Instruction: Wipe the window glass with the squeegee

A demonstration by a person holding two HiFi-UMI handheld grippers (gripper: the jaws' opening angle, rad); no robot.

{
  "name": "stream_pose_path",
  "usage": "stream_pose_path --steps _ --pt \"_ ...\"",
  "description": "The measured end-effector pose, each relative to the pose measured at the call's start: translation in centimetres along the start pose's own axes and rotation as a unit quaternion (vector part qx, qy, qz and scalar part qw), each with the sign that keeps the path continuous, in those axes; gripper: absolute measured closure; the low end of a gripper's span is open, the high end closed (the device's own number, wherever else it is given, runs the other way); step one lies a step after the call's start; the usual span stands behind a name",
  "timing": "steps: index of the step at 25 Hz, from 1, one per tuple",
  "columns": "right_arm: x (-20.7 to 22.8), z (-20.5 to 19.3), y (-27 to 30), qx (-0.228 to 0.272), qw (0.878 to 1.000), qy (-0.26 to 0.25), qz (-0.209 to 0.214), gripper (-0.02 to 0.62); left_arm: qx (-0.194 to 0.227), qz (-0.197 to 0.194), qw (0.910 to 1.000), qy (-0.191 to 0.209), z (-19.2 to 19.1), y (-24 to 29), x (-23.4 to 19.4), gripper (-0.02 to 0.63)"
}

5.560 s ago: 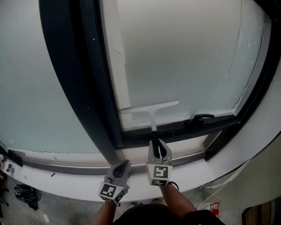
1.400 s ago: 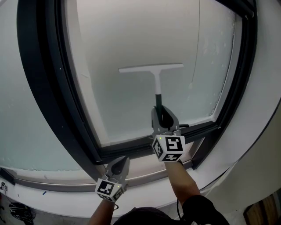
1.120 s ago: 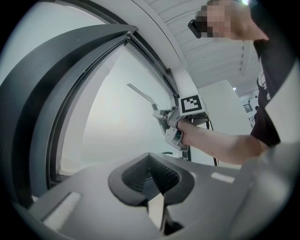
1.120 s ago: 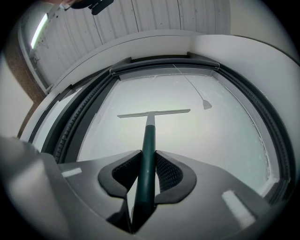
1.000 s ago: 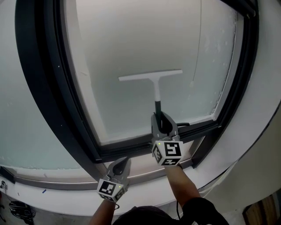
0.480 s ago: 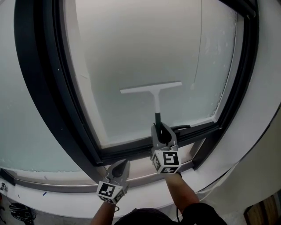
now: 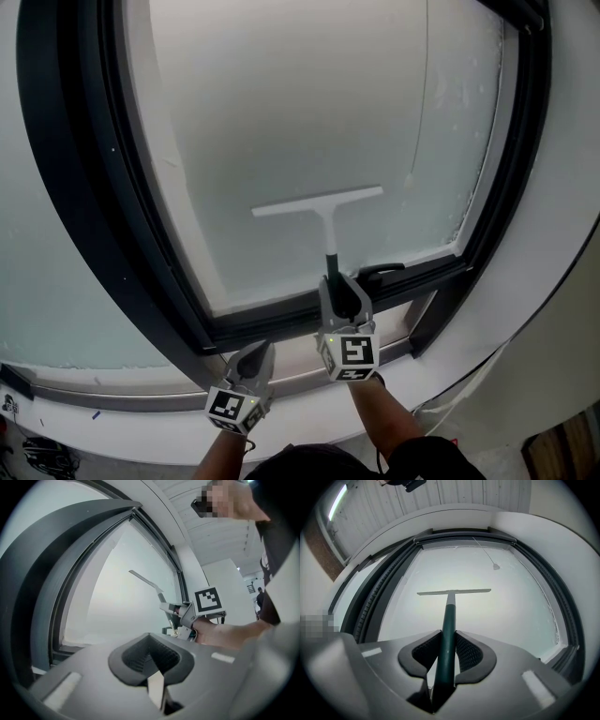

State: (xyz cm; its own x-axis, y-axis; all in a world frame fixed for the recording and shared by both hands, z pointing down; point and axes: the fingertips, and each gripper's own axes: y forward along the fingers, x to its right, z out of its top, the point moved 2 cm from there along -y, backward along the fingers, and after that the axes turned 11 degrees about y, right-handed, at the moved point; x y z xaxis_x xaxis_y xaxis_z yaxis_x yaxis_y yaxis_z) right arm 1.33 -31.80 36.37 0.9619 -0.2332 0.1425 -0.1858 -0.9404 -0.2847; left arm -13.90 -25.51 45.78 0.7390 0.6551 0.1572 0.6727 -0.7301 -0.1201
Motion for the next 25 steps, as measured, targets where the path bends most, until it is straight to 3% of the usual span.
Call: stream_pose_path --steps 25 --pt "0.8 -7.5 -4.0 -0.076 0.996 0.053 -0.02 0.5 -0.026 0.012 0.9993 -0.024 -2.4 -0.7 1.2 0.606"
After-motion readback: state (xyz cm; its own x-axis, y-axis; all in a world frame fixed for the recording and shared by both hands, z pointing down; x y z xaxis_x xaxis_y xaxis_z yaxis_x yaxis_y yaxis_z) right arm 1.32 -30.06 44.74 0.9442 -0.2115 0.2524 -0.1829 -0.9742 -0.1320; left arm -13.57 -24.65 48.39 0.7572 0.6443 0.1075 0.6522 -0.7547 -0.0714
